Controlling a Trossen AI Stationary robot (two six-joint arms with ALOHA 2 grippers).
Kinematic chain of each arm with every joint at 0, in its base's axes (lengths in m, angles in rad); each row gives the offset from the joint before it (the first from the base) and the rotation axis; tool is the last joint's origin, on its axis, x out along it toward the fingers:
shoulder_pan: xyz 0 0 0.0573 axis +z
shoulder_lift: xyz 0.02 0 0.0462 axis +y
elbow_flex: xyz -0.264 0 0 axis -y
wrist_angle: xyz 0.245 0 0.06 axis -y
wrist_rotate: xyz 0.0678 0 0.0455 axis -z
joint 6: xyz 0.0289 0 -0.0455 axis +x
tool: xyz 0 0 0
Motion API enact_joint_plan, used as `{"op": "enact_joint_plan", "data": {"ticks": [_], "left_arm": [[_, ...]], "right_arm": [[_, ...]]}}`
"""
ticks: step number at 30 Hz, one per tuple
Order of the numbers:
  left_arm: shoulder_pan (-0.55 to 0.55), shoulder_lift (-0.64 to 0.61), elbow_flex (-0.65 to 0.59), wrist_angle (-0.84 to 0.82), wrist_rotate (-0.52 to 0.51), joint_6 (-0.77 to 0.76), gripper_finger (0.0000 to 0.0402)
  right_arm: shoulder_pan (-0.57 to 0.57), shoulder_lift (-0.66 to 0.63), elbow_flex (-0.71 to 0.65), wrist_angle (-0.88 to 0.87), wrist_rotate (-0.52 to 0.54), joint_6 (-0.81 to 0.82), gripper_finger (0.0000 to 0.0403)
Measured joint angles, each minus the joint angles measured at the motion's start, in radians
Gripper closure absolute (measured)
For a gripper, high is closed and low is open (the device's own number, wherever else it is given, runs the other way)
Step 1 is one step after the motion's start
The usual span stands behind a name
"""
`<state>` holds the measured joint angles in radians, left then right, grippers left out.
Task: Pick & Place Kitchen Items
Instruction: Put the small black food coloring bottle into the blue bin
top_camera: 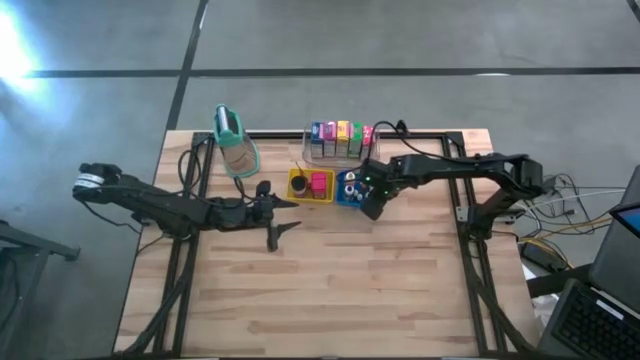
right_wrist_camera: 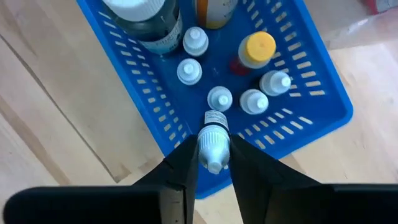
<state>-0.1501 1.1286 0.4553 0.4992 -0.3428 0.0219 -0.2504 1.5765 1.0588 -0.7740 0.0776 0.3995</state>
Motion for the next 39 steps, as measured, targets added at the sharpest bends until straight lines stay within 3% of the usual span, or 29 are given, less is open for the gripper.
{"op": "enact_joint_plan", "data": {"ticks": [5,13,20,28,39], "left_arm": [[0.0,0.0,0.0,-0.002,0.0,-0.004,0.0163],[0.0,0.0,0.0,-0.002,0.0,-0.004,0.0163],[0.0,0.0,-0.002,-0.002,0.0,-0.006,0.0164],[0.0,0.0,-0.002,-0.003,0.0,-0.007,0.0164],[0.0,0.0,-0.002,-0.003,0.0,-0.012,0.0163]], "right_arm": [[0.0,0.033,0.0,0.008,0.0,0.013,0.0319],[-0.002,0.072,0.0,0.035,0.0,0.012,0.0337],[-0.008,0.09,0.0,0.038,0.0,0.012,0.0319],[-0.02,0.094,0.0,0.059,-0.002,0.024,0.0335],[-0.021,0.094,0.0,0.08,-0.003,0.027,0.0325]]}}
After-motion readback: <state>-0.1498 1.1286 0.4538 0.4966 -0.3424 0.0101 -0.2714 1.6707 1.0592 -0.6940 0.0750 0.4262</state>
